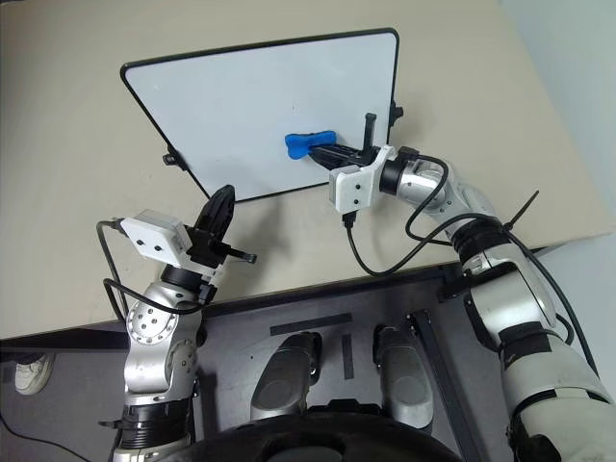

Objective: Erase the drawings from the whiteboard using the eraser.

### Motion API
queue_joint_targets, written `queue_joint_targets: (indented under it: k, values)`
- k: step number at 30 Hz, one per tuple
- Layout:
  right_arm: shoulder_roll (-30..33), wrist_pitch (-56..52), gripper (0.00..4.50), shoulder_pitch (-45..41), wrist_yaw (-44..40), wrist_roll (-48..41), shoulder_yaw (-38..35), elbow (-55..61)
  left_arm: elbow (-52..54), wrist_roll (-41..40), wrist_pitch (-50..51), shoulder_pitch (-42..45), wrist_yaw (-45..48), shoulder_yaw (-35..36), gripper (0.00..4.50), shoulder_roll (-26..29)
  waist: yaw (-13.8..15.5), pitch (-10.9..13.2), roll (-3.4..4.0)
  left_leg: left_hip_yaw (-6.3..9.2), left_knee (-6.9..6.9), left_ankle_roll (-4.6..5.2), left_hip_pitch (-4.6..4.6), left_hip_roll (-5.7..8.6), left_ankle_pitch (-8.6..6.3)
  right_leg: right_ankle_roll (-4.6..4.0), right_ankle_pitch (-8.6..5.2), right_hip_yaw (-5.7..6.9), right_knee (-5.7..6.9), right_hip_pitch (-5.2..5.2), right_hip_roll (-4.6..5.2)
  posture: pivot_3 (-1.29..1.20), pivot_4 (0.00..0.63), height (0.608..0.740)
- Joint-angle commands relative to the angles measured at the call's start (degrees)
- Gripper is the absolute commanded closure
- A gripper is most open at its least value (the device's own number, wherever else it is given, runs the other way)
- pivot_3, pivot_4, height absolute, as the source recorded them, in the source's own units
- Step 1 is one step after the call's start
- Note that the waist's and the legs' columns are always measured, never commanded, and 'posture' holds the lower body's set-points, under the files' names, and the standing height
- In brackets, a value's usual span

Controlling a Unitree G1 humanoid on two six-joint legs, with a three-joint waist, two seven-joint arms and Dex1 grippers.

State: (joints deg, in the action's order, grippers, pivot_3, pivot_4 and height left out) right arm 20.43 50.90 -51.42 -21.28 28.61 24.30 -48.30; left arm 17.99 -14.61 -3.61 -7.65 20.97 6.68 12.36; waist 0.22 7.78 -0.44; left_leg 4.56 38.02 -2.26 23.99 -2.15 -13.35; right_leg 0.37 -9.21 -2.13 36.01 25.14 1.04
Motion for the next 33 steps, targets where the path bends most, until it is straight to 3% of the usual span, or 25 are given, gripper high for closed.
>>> queue_joint_targets:
  k: [1, 13, 20, 23, 26, 29, 33]
  values:
    - [-0.1, -1.2, 4.45, -0.7, 0.7, 1.1, 0.7, -1.0, 1.0, -0.5, -1.1, 0.2, 0.3, 0.1, 4.50, 0.1, 0.0, 0.0, 0.00, 0.00, 0.00, -0.16, 0.00, 0.00, -0.10, 0.00, 0.01, 0.00, 0.00, 0.00, 0.00, 0.00, 0.150, 0.740]
    - [1.1, 0.7, 4.45, -3.5, 13.0, 3.4, -3.1, 4.7, 1.4, -0.5, -1.2, -0.1, 0.4, 0.2, 4.50, 0.3, 0.0, 0.0, 0.05, -0.01, 0.00, -0.21, 0.03, -0.02, -0.13, 0.01, 0.05, 0.00, 0.01, 0.12, 0.00, 0.00, 0.150, 0.740]
    - [2.4, -0.7, 4.45, -2.5, 15.5, 3.0, -4.7, 8.6, 1.1, -0.5, -1.2, 0.2, 0.5, -0.1, 4.50, 0.1, 0.0, 0.0, 0.05, -0.01, -0.02, -0.19, 0.03, -0.02, -0.13, 0.05, 0.07, 0.00, -0.06, 0.15, 0.00, 0.00, 0.150, 0.740]
    - [2.8, -0.4, 4.45, -0.7, 12.5, 0.4, -4.5, 10.1, 1.0, -0.6, -1.1, 0.3, 0.5, -0.1, 4.50, 0.2, 0.0, 0.0, 0.05, -0.01, -0.01, -0.02, 0.06, -0.02, -0.10, 0.10, 0.04, 0.00, -0.10, 0.16, 0.00, 0.00, 0.150, 0.740]
    - [3.8, -1.5, 4.45, 4.5, 4.4, -7.8, -3.8, 16.0, 1.1, -0.7, -1.0, 0.3, 0.6, 0.1, 4.50, 0.4, 0.1, 0.0, 0.03, -0.01, -0.02, 0.09, 0.07, -0.02, -0.15, 0.16, -0.02, 0.01, -0.12, 0.15, 0.00, 0.00, 0.150, 0.740]
    - [5.5, -9.6, 4.45, 11.4, -7.1, -20.1, -3.2, 26.7, 1.3, -0.9, -0.9, 0.2, 0.7, 0.2, 4.50, 0.5, 0.2, 0.0, 0.01, -0.08, 0.01, 0.16, 0.10, -0.01, -0.26, 0.20, -0.10, 0.02, -0.15, 0.14, 0.00, 0.00, 0.150, 0.740]
    - [9.9, -21.8, 4.45, 20.9, -16.4, -28.0, -4.4, 40.5, 1.9, -1.1, -0.4, 0.0, 0.9, 0.2, 4.50, 0.9, 0.2, 0.0, -0.02, -0.16, 0.03, 0.18, 0.16, 0.00, -0.35, 0.27, -0.25, 0.02, -0.19, 0.13, 0.00, 0.00, 0.150, 0.740]
